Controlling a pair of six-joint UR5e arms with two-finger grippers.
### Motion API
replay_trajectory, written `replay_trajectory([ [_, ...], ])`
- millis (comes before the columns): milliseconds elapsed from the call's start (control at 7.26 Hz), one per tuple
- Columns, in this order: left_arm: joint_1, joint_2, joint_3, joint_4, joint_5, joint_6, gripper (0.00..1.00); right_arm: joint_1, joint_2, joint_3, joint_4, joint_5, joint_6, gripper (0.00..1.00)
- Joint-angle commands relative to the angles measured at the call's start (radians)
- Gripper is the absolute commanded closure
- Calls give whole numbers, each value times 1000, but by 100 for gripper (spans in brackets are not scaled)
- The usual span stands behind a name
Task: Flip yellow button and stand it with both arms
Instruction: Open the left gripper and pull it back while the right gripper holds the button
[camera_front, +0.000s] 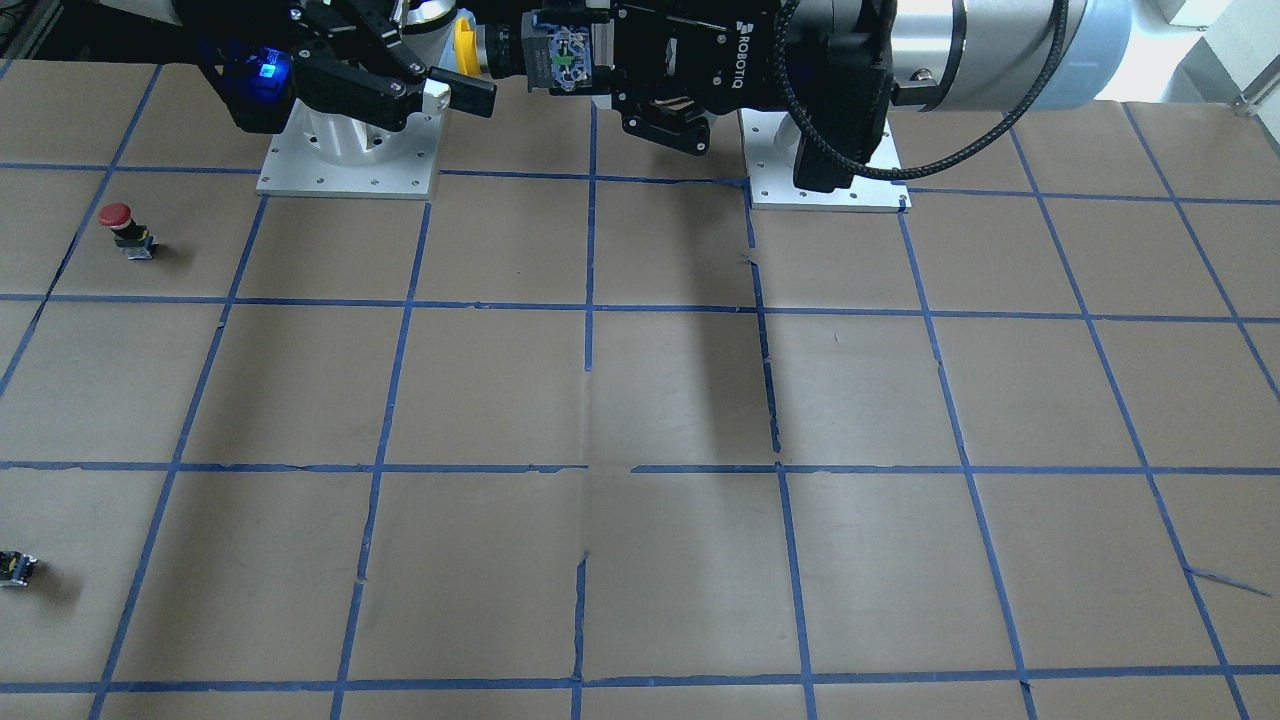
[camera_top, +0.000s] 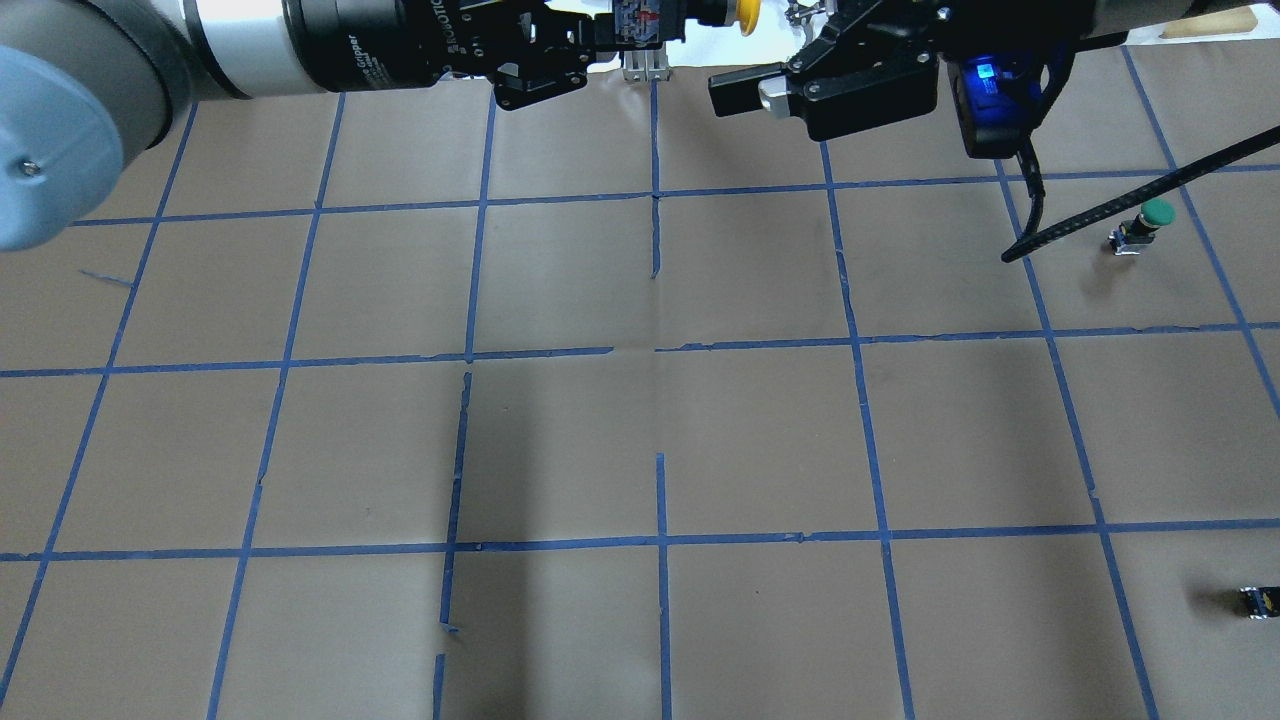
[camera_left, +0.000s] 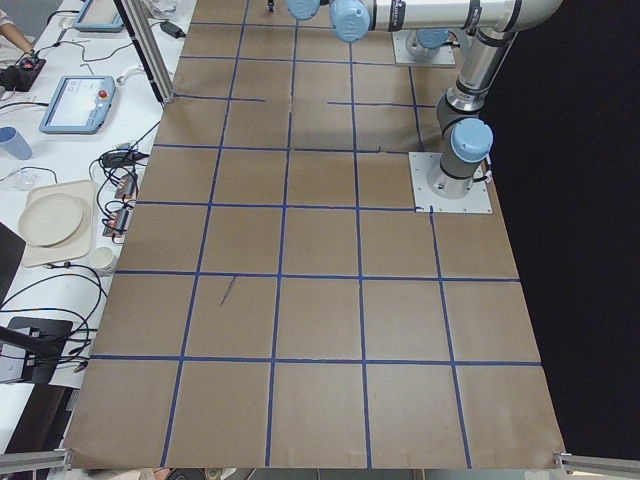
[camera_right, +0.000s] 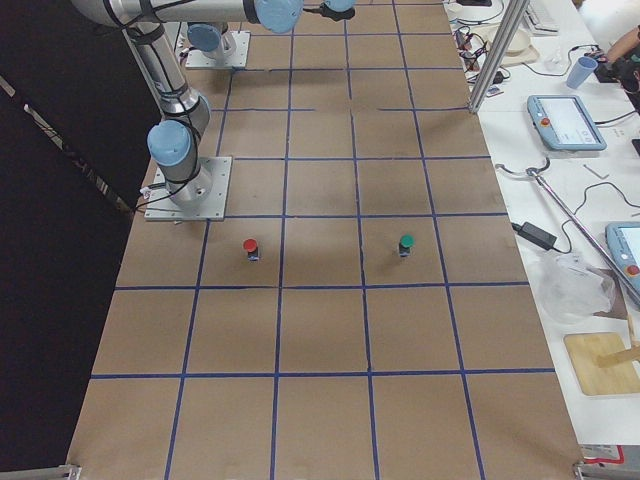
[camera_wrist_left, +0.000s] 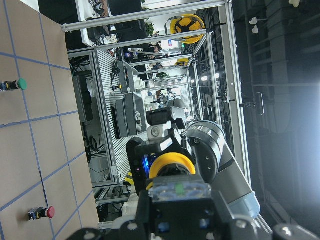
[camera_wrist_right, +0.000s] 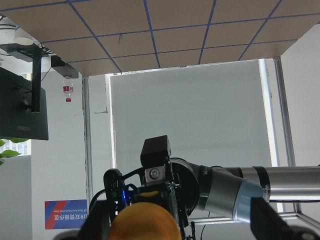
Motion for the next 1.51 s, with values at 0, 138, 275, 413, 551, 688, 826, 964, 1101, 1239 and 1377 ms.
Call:
replay_trajectory([
  [0, 0, 0, 0, 0, 0, 2, 92, 0, -8, 1, 1, 9, 1, 2],
  [138, 0, 3, 0, 0, 0, 9, 92, -3, -8, 1, -1, 10, 1, 14],
  [275, 0, 3, 0, -1, 0, 9, 92, -4, -7, 1, -1, 10, 0, 40],
  [413, 0, 1, 0, 0, 0, 9, 92, -4, -5, 1, 1, 30, 1, 60],
  [551, 0, 1, 0, 0, 0, 12, 92, -6, -5, 1, -1, 33, 1, 71],
  [688, 0, 1, 0, 0, 8, 9, 88, -7, -5, 1, -1, 33, 1, 75],
  [826, 0, 0, 0, 2, 12, 11, 75, -7, -4, 1, -1, 38, 1, 80],
  [964, 0, -2, 0, 3, 12, 9, 45, -7, -4, 1, -1, 61, 3, 82],
  [1101, 0, -2, 0, 3, 14, 9, 1, -9, -2, 1, -2, 61, 4, 84],
  [1239, 0, 0, 0, 3, 12, 5, 1, -9, -2, 1, -1, 61, 3, 89],
  [1377, 0, -2, 1, 5, 12, 3, 2, -10, -2, 2, -2, 60, 3, 93],
])
